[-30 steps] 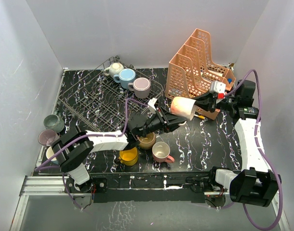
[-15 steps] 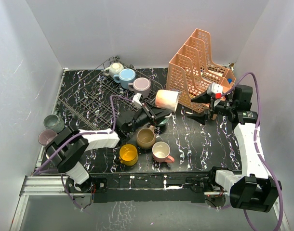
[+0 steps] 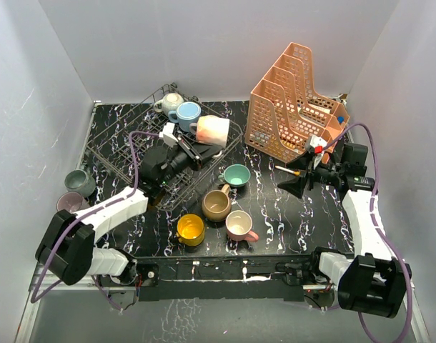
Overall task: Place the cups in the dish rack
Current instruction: Turn the cup upside down in the dish rack.
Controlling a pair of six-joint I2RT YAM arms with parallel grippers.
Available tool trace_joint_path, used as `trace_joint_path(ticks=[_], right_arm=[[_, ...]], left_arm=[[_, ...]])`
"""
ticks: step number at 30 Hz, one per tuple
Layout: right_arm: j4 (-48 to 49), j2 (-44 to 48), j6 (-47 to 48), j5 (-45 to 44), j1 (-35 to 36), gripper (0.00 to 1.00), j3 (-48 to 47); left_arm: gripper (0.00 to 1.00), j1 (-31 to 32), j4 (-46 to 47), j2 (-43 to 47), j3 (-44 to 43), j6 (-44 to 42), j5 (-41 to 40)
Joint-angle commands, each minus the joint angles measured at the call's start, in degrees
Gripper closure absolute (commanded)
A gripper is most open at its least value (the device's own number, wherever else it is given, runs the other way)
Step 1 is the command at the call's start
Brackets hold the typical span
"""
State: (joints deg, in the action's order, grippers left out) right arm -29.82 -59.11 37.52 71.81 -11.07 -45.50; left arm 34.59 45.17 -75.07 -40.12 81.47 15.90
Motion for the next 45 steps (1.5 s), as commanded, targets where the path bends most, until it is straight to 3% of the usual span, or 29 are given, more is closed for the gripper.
trace_joint_path(ticks=[1, 9, 14, 21, 29, 45], right_arm=[[4.99, -1.67, -1.88, -1.52, -2.23, 0.13, 1.32], [6.73, -1.95, -3.59, -4.97, -2.78, 0.13, 2.45], [8.59, -1.23, -5.63, -6.61, -2.82, 0.13, 2.87], [8.93, -1.11, -6.14, -8.62, -2.90, 0.13, 2.82], [9.71, -0.98, -7.07, -8.71, -3.30, 0.13, 3.04], [9.94, -1.52, -6.97, -9.68, -3.61, 0.12, 3.13]], left_arm=[[1.00, -5.74, -4.30, 3.08, -5.13, -3.37, 5.37], [1.00, -16.09, -16.42, 2.09, -10.61, -9.63, 8.09], [1.00, -20.77, -27.15, -0.18, -15.24, -15.94, 6.80], [1.00, -25.54, -34.76, -5.85, -21.47, -21.22, 3.45], [1.00, -27.51, -42.90, -14.99, -31.58, -31.21, -8.21], [1.00, -27.73, -50.74, -31.12, -46.78, -39.15, -21.72]])
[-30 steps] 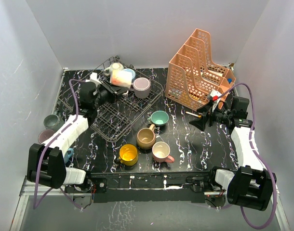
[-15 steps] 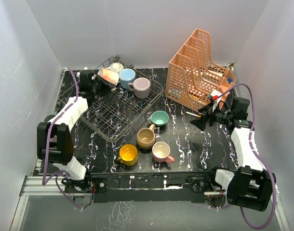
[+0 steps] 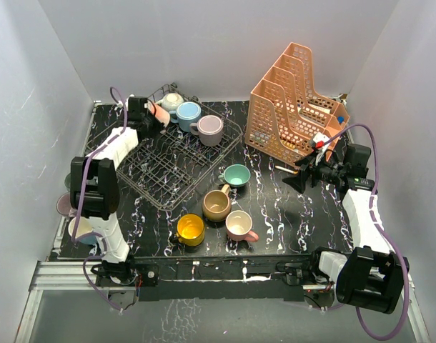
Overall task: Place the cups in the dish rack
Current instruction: Turn the cup upside down in the dish rack.
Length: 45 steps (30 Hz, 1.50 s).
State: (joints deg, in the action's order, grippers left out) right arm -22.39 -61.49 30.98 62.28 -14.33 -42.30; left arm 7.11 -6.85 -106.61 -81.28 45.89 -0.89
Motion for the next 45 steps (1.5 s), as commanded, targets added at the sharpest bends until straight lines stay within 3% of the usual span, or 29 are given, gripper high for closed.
trace_joint_path(ticks=[1, 9, 21, 45], right_arm=[[2.45, 0.91, -0.32, -0.26, -0.35, 0.12, -0.06], [2.53, 0.88, -0.22, -0.53, -0.44, 0.12, 0.08], [2.66, 0.81, -0.05, -0.91, -0.53, 0.12, 0.27], [2.67, 0.59, 0.22, -0.85, -0.61, 0.12, 0.38]], left_arm=[[1.00, -0.26, 0.89, -0.29, -6.29, -3.89, -5.52], [1.00, -0.17, -3.50, -6.43, -12.43, -7.86, -11.67], [1.00, 0.01, -7.48, -15.48, -23.38, -11.75, -13.90], [0.98, 1.63, -7.20, -23.58, -27.47, -12.05, -14.69]])
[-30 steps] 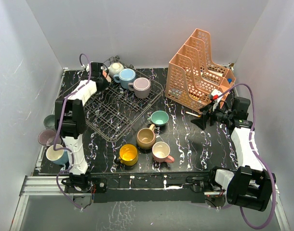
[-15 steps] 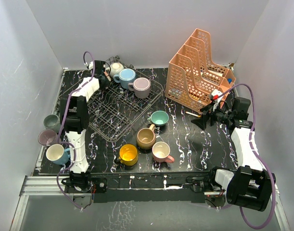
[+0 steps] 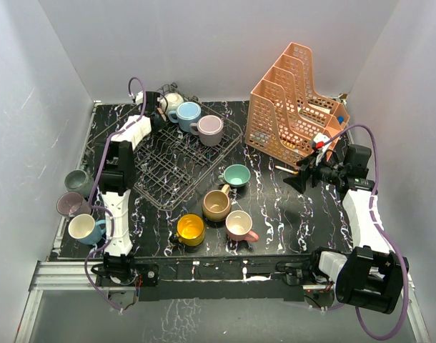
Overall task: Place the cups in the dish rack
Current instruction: Turn the cup upside down in the dish rack, then pick up the cup at the center of the board.
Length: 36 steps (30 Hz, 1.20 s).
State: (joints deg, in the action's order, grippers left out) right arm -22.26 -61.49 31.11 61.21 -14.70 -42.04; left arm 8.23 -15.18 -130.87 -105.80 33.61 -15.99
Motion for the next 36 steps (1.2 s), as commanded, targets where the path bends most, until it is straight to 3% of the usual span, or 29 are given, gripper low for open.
trace_joint_path(ticks=[1, 6, 10, 20, 29, 33, 36], right_arm=[[2.57, 0.59, 0.09, 0.23, -0.24, 0.12, 0.12], [2.50, 0.63, 0.17, 0.23, -0.24, 0.12, 0.12], [2.51, 0.64, 0.18, 0.36, -0.24, 0.12, 0.12], [2.44, 0.62, 0.43, 0.33, -0.24, 0.12, 0.29], [2.31, 1.01, 0.78, 0.87, -0.24, 0.12, 0.51], [2.35, 1.48, 0.96, 1.28, -0.24, 0.12, 0.88], [2.55, 1.83, 1.26, 1.70, -0.24, 0.12, 1.22]], left_arm=[[0.92, 0.55, 0.96, 0.65, -2.95, 0.42, 0.51], [0.73, 0.56, 0.77, 1.12, -2.34, 0.56, 0.70], [0.65, 0.56, 0.93, 2.15, -2.12, 0.68, 1.44], [0.63, 0.56, 2.99, 9.11, 1.28, 0.44, 3.33], [0.59, 0.41, 12.04, 25.85, 20.21, -2.14, 5.05], [0.50, 0.21, 16.75, 35.47, 29.15, -2.38, 6.96], [0.38, -0.01, 20.11, 43.49, 36.55, -2.30, 9.74]])
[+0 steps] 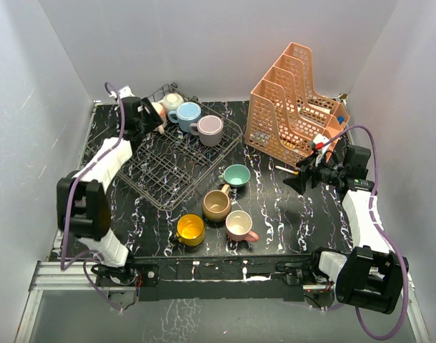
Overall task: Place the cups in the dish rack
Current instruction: Pick up the cup at the center of the board.
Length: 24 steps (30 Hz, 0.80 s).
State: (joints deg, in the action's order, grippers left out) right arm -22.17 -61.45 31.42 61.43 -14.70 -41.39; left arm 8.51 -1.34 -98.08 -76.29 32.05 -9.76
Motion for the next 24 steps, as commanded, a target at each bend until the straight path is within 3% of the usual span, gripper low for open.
trace_joint_path(ticks=[1, 7, 16, 20, 24], right_arm=[[2.51, 1.88, 1.05, 1.87, -0.24, 0.12, 0.74], [2.59, 2.62, 2.03, 4.32, -0.32, 0.12, 1.67], [0.80, 5.73, 7.74, 13.84, -0.42, 0.12, 4.49], [-0.65, 7.38, 12.45, 18.89, -0.51, 0.10, 6.41], [-4.39, 6.19, 15.13, 21.28, -0.44, 0.07, 5.24]], left_arm=[[0.33, -0.33, 7.52, 13.36, 9.64, -0.44, 4.42], [0.10, -0.60, 8.93, 30.55, 23.01, 1.19, 10.30], [0.09, -1.05, -1.65, 48.25, 29.98, 5.04, 21.93], [0.08, -1.04, -1.95, 54.08, 33.51, 9.55, 25.59], [0.03, -1.04, -5.31, 57.96, 35.37, 14.84, 23.47]])
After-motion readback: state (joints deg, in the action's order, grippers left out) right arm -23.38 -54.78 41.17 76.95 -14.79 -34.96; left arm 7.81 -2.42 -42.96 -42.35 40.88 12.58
